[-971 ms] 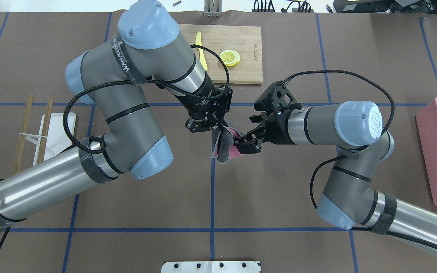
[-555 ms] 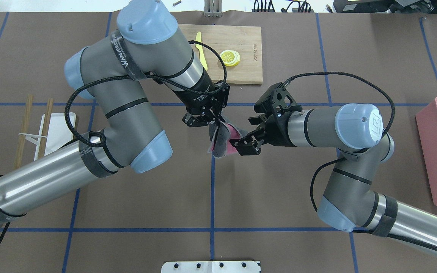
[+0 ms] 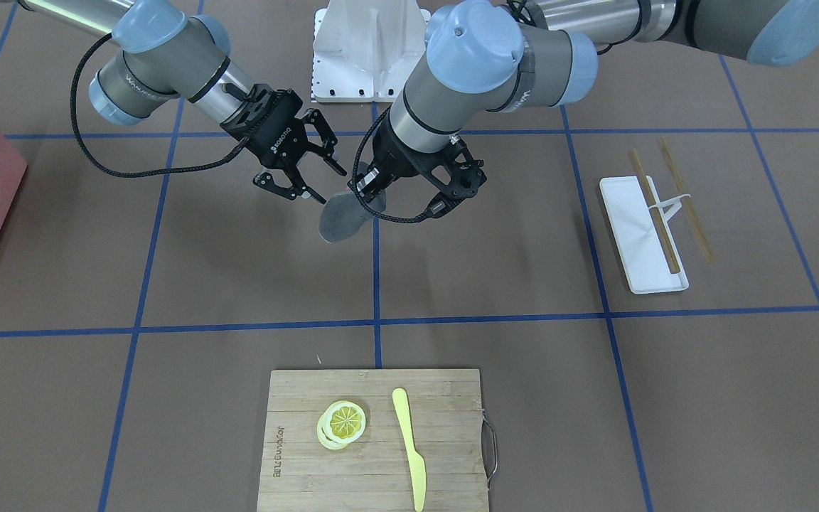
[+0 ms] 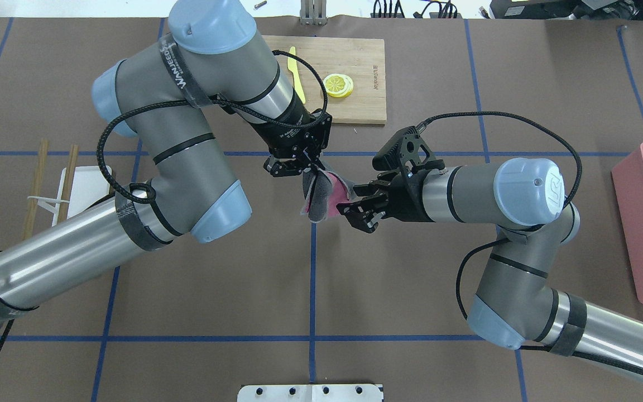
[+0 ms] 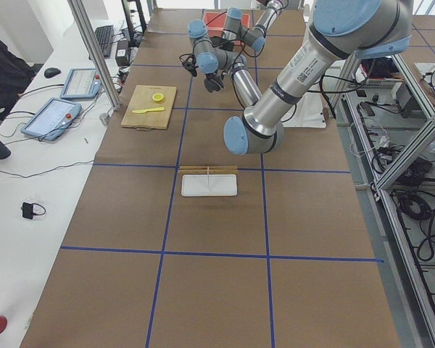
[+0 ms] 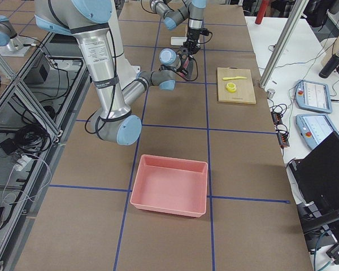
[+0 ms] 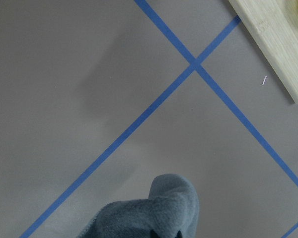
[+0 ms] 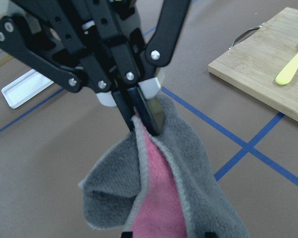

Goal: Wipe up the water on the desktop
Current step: 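Open the left gripper to release the cloth to the right gripper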

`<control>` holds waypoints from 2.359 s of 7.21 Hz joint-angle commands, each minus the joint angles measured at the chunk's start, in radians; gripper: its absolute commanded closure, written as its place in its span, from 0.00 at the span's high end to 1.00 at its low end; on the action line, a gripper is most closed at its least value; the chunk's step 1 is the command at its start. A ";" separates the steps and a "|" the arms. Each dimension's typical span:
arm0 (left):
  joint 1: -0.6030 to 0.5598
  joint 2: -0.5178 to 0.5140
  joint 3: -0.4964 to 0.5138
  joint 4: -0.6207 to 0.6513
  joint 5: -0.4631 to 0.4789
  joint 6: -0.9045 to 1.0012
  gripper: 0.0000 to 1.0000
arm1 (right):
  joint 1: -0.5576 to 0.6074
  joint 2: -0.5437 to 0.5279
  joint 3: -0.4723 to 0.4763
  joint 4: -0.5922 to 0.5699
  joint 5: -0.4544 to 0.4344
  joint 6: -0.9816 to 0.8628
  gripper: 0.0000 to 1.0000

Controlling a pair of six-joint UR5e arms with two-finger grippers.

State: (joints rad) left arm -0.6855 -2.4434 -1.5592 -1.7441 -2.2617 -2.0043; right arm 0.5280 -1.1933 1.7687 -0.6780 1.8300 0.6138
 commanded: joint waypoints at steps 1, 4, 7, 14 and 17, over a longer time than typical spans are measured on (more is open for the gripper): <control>0.024 -0.003 -0.001 -0.003 -0.001 -0.010 0.00 | -0.002 0.000 0.001 0.000 -0.009 0.003 0.60; 0.037 -0.003 -0.001 -0.002 -0.001 -0.011 0.00 | -0.002 0.000 0.006 0.000 -0.012 0.003 0.72; 0.044 -0.005 -0.005 -0.002 -0.001 -0.011 0.00 | -0.016 0.000 0.006 0.000 -0.029 0.004 0.62; 0.044 0.012 0.008 -0.003 0.001 0.004 0.00 | -0.039 -0.003 0.005 0.008 -0.025 0.084 0.01; 0.043 0.030 0.005 -0.095 0.020 0.069 0.96 | -0.036 -0.005 0.005 0.008 -0.025 0.089 0.00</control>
State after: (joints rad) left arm -0.6414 -2.4243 -1.5515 -1.7980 -2.2551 -1.9820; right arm 0.4902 -1.1969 1.7738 -0.6703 1.8045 0.6997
